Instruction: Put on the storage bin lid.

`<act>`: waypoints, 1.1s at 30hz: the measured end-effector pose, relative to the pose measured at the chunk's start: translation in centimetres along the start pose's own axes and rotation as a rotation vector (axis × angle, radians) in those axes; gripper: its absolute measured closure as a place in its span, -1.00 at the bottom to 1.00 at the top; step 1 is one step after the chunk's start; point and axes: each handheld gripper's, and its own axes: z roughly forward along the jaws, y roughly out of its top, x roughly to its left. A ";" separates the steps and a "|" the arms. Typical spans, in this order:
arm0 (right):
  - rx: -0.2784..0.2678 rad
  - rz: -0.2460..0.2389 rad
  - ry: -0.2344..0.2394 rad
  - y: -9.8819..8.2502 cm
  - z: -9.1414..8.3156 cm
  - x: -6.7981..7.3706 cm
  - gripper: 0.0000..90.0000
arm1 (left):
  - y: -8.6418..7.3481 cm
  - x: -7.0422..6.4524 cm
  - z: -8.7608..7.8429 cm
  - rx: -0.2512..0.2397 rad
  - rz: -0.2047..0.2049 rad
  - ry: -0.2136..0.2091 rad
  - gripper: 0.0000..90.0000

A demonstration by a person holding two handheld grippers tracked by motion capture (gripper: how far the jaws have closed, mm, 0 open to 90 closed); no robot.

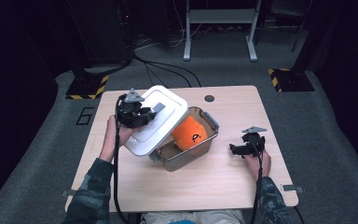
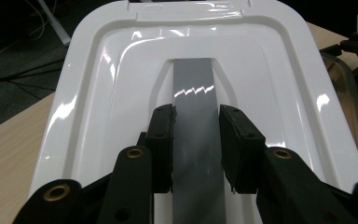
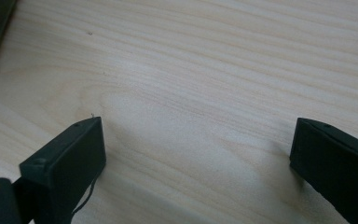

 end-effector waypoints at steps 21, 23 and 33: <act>0.000 0.000 0.000 0.0 0.0 0.0 -0.94 | 2.0 -5.3 7.0 0.118 0.088 -0.097 0.47; 0.000 0.000 0.000 0.0 0.0 0.0 -0.94 | 1.9 -5.4 7.4 0.126 0.095 -0.108 0.47; 0.000 0.000 0.000 0.0 0.0 0.0 -0.94 | 1.5 -5.7 8.8 0.175 0.136 -0.171 0.47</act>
